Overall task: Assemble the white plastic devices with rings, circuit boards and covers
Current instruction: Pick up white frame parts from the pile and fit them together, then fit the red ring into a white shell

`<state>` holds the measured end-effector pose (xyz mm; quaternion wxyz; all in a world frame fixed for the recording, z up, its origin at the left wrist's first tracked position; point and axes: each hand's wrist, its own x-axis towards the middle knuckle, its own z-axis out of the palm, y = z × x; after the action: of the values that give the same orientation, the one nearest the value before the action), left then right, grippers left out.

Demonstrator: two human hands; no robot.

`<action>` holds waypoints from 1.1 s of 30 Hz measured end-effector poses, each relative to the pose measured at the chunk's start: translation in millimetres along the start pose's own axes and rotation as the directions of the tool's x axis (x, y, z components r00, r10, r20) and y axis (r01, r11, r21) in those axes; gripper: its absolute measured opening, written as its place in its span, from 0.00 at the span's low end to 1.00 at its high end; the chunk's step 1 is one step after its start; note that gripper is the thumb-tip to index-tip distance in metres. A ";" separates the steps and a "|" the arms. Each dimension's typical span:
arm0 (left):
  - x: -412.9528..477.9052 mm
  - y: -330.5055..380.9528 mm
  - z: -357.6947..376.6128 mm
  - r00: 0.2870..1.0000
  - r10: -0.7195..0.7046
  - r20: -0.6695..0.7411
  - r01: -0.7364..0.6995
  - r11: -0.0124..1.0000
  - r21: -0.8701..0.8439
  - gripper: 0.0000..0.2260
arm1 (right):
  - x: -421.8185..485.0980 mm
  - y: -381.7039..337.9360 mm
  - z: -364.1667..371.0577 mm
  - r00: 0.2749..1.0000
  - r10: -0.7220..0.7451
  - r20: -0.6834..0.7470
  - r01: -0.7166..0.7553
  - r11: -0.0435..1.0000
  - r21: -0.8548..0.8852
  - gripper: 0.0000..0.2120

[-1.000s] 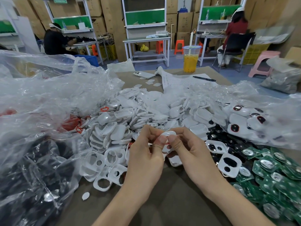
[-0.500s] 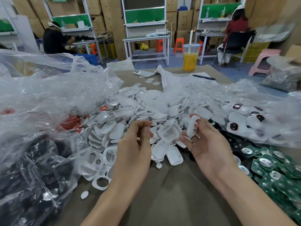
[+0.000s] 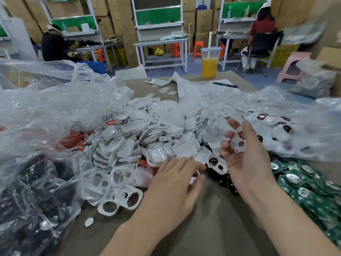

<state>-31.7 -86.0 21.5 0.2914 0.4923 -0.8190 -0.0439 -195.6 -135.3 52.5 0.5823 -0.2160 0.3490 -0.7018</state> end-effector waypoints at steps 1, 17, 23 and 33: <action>0.0 1.6 2.6 0.999 0.037 0.036 -0.039 0.998 0.047 0.12 | 0.4 -0.6 -1.1 0.999 -0.051 -0.019 0.050 0.998 -0.046 0.15; 20.6 8.3 22.5 0.992 0.125 0.005 -0.118 0.929 0.351 0.11 | 4.7 17.1 -6.0 0.962 -0.243 0.128 0.273 0.880 -0.388 0.05; 24.0 -2.7 2.6 0.899 -0.431 -0.075 0.297 0.727 -0.620 0.12 | -1.8 19.8 -5.2 0.950 -0.210 0.233 0.295 0.850 -0.437 0.09; 32.3 -6.5 -3.0 0.813 -0.521 0.260 0.291 -0.025 -0.957 0.13 | -13.2 25.1 1.2 0.892 0.086 0.444 0.180 0.833 -0.523 0.11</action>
<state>-36.2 -115.6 35.7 0.5827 0.3943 -0.3690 -0.6073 -175.0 -124.8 36.0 0.5417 -0.5392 0.3864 -0.5163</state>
